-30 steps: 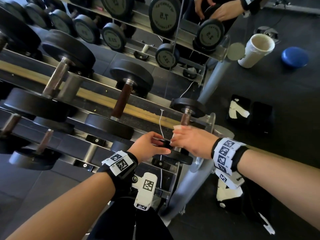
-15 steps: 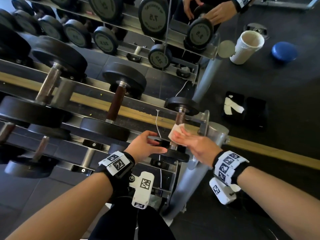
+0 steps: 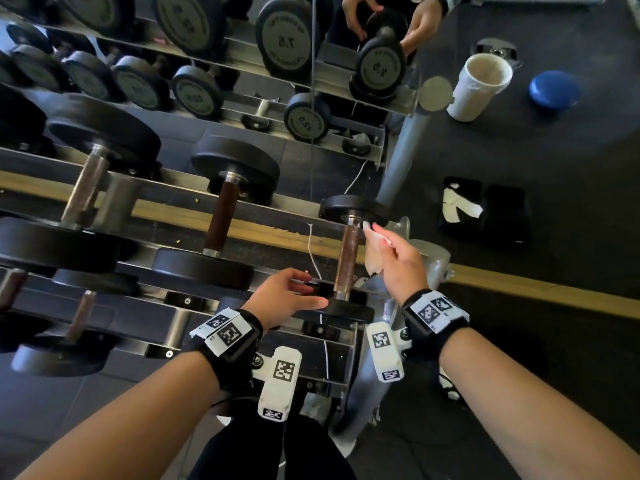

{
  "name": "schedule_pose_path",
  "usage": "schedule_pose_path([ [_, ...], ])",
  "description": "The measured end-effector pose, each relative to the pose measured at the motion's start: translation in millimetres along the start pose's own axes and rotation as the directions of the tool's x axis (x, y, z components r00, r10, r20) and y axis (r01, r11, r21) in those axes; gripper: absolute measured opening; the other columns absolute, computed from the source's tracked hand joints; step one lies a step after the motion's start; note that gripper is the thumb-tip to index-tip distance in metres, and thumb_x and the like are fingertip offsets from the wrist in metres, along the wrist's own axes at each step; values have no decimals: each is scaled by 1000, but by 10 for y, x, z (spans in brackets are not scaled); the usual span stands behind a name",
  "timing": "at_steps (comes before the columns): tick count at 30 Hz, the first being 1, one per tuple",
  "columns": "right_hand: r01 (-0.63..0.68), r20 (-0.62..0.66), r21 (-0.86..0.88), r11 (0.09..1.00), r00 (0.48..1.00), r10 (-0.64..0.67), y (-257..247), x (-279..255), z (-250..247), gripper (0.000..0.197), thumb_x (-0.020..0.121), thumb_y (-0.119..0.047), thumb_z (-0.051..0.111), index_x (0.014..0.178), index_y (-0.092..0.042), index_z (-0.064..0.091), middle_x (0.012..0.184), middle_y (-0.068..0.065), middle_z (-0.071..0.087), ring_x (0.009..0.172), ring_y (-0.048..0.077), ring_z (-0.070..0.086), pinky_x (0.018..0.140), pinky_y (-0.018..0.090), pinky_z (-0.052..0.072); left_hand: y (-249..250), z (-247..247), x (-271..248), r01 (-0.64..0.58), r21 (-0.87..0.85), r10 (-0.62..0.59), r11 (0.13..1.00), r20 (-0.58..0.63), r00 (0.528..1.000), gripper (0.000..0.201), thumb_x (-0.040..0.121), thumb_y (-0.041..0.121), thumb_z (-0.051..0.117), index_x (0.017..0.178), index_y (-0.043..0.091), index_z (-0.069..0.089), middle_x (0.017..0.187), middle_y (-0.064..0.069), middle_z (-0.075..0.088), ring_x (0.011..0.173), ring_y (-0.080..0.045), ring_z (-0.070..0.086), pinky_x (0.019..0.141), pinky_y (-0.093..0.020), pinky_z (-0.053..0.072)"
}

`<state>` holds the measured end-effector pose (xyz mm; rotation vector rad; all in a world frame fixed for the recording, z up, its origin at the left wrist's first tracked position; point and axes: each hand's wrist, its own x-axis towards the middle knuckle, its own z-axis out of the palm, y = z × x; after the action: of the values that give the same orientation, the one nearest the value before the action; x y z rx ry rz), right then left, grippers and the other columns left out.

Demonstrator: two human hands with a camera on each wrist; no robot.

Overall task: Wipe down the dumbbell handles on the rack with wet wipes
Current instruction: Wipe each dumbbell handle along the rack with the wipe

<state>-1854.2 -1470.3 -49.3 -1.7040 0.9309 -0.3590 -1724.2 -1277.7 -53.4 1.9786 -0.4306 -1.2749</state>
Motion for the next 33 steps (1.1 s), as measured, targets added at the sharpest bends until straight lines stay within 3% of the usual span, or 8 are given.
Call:
schedule_pose_path([
  [5, -59, 236, 54, 997, 971, 45, 130, -28, 91, 34, 103, -26, 48, 126, -48, 58, 128, -19, 62, 122, -1, 54, 113, 30, 37, 4, -7, 8, -3, -5, 3, 1000, 3, 1000, 54, 70, 36, 86, 116, 30, 59, 107, 12, 69, 99, 0, 63, 76, -15, 43],
  [8, -37, 285, -32, 999, 957, 45, 183, -207, 102, 35, 101, -28, 49, 120, -56, 59, 129, -16, 63, 119, 0, 55, 112, 33, 39, 15, -15, 4, -9, 8, 9, 1000, -8, 1000, 53, 71, 34, 86, 117, 28, 60, 107, 11, 69, 97, -1, 63, 71, -15, 43],
  [13, -66, 404, -145, 987, 907, 120, 257, -400, -61, 22, 97, -27, 56, 108, -32, 75, 106, -3, 74, 105, 25, 66, 99, 48, 49, 53, -31, 8, -9, 16, 8, 1000, 11, 1000, 51, 73, 30, 85, 116, 27, 60, 107, 11, 69, 97, -1, 63, 72, -14, 42],
  [17, -122, 243, 65, 990, 965, 103, 111, -144, -200, 21, 97, -36, 56, 108, -38, 74, 110, 0, 73, 99, 14, 68, 94, 40, 53, 56, -18, -1, -9, 20, 8, 1000, 23, 1000, 46, 74, 30, 84, 114, 29, 60, 103, 12, 69, 91, 4, 64, 67, -11, 42],
  [21, -137, 196, 118, 983, 974, 113, 62, 55, 19, 31, 102, -28, 49, 128, -42, 60, 128, -1, 65, 119, 25, 59, 107, 46, 44, 46, -17, -6, -11, 3, 11, 1000, 18, 1000, 41, 74, 30, 84, 108, 33, 61, 102, 12, 70, 88, 6, 64, 67, -11, 41],
  [26, -125, 276, 71, 990, 956, 101, 212, -236, 110, 31, 99, -31, 54, 117, -54, 63, 118, -25, 64, 111, -11, 56, 108, 27, 40, 21, -24, 0, -8, -25, 9, 1000, 22, 1000, 41, 74, 28, 84, 107, 33, 61, 103, 12, 70, 87, 6, 65, 67, -11, 42],
  [29, -123, 325, 29, 992, 940, 107, 289, -291, -51, 31, 99, -28, 52, 107, -53, 69, 115, -16, 70, 113, 2, 62, 105, 32, 44, 25, -28, 11, -4, -34, 5, 999, 31, 1000, 42, 74, 27, 84, 109, 31, 61, 105, 10, 70, 90, 3, 65, 69, -11, 42],
  [33, -159, 102, -6, 987, 982, 159, 263, 7, -118, 30, 104, -28, 41, 99, -43, 66, 109, 3, 69, 96, 24, 67, 78, 38, 59, 40, -19, -4, -11, -35, 13, 999, 34, 999, 42, 75, 27, 84, 110, 29, 62, 105, 10, 70, 93, 1, 65, 71, -14, 42],
])
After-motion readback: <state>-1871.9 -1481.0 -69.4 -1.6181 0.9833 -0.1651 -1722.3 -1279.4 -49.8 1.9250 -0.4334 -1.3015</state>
